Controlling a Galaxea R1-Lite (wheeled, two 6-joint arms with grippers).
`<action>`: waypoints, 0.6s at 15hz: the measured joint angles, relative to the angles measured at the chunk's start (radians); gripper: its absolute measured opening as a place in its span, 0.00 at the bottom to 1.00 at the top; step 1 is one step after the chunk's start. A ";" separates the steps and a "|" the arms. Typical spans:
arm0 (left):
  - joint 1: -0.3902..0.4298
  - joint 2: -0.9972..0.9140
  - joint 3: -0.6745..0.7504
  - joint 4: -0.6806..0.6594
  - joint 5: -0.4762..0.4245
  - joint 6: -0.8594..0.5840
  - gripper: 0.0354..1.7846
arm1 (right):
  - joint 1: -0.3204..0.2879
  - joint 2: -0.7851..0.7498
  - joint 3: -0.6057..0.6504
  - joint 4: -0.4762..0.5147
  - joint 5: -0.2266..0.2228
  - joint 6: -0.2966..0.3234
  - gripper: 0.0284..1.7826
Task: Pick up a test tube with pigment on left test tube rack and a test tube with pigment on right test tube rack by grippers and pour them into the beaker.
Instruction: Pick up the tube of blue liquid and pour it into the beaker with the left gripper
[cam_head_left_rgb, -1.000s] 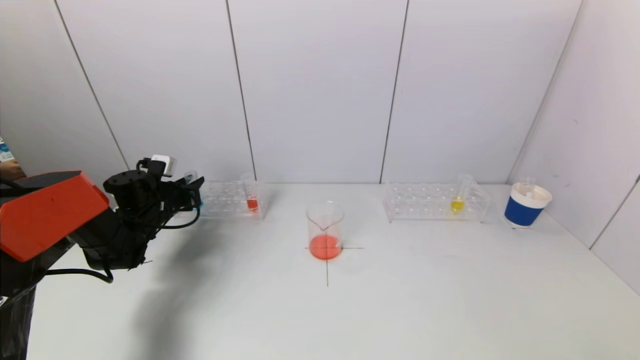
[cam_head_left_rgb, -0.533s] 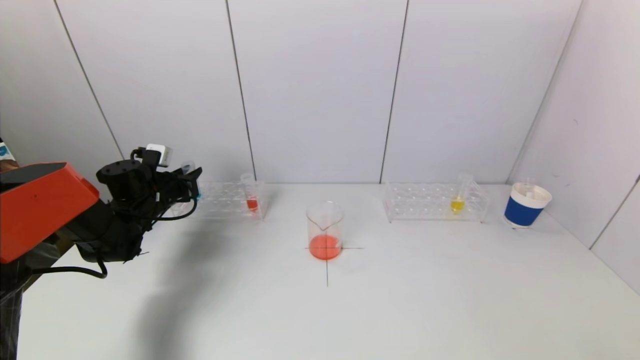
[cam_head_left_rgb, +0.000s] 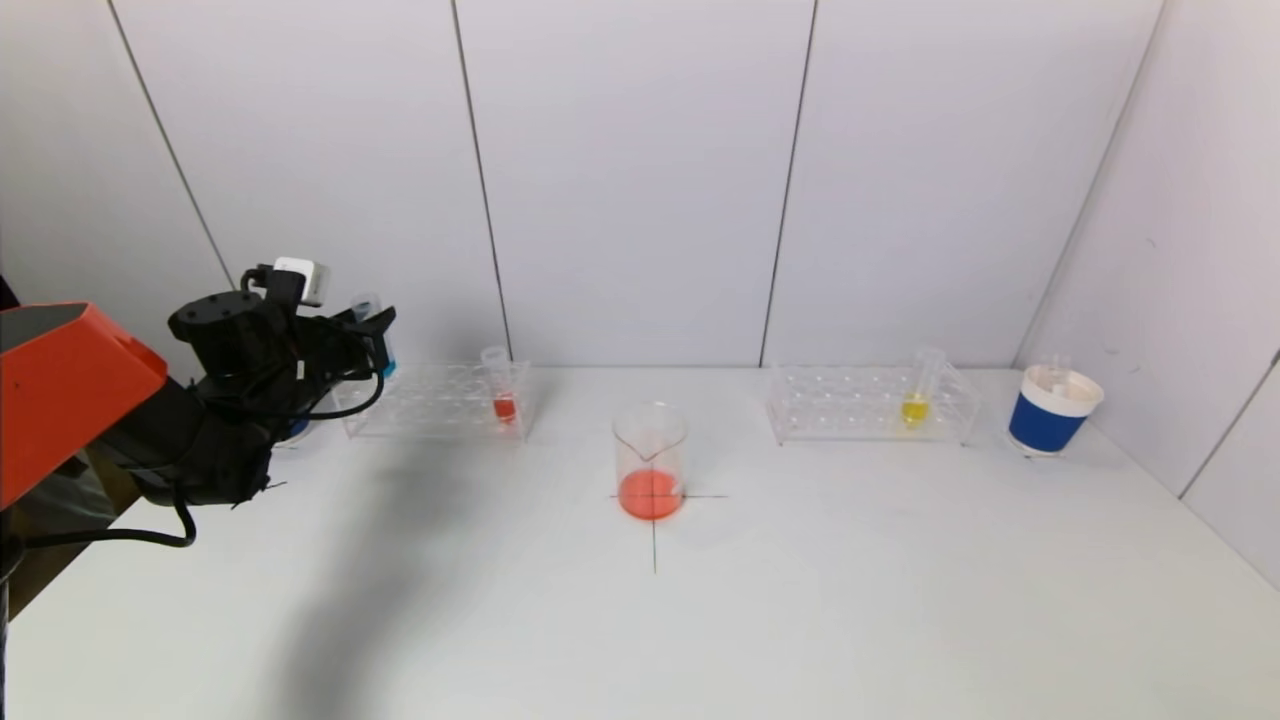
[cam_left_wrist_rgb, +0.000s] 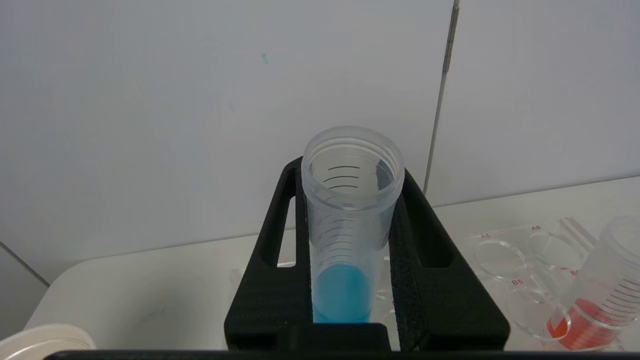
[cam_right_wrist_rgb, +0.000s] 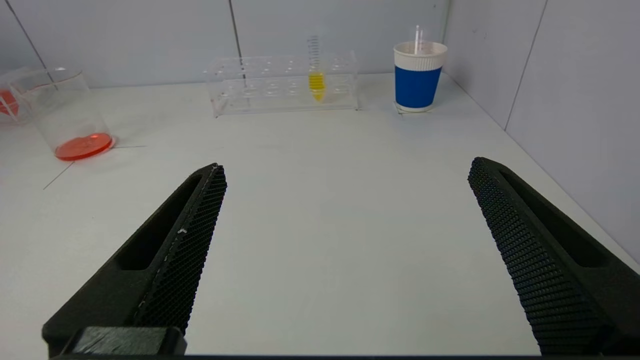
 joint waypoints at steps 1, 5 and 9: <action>0.000 -0.009 -0.003 0.008 0.000 0.000 0.24 | 0.000 0.000 0.000 0.000 0.000 0.000 0.99; -0.002 -0.060 -0.039 0.082 0.001 0.001 0.24 | 0.000 0.000 0.000 0.000 0.000 0.000 0.99; -0.019 -0.123 -0.090 0.194 0.001 0.006 0.24 | 0.000 0.000 0.000 0.000 0.000 0.000 0.99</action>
